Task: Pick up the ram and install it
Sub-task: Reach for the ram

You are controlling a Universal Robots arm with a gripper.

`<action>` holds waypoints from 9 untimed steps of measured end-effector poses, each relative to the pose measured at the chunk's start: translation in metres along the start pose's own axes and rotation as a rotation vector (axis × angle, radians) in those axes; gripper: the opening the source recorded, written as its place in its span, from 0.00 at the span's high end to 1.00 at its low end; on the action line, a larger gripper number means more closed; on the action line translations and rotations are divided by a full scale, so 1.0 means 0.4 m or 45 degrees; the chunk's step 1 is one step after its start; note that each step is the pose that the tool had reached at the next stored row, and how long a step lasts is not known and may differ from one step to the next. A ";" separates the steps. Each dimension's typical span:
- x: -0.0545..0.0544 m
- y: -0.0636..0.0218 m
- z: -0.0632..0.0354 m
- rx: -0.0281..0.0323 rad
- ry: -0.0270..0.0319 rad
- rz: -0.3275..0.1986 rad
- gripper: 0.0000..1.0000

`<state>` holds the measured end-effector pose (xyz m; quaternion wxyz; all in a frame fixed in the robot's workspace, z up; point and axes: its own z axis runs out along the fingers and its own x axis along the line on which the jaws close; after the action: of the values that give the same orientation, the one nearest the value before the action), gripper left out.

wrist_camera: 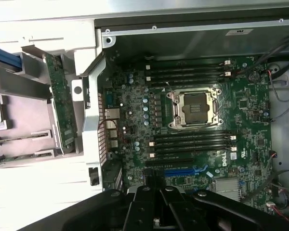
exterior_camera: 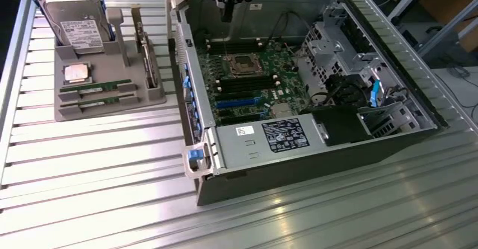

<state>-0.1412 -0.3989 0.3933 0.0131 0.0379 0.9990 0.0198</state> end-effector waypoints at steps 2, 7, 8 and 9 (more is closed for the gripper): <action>0.002 0.000 0.000 -0.0001 -0.0001 0.000 0.90; 0.009 -0.001 0.000 0.0000 -0.0001 0.000 0.90; 0.009 -0.001 0.000 0.0000 0.0000 0.000 0.90; 0.011 -0.001 0.000 0.0000 0.0000 0.000 0.90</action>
<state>-0.1454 -0.3989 0.3933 0.0131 0.0378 0.9990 0.0198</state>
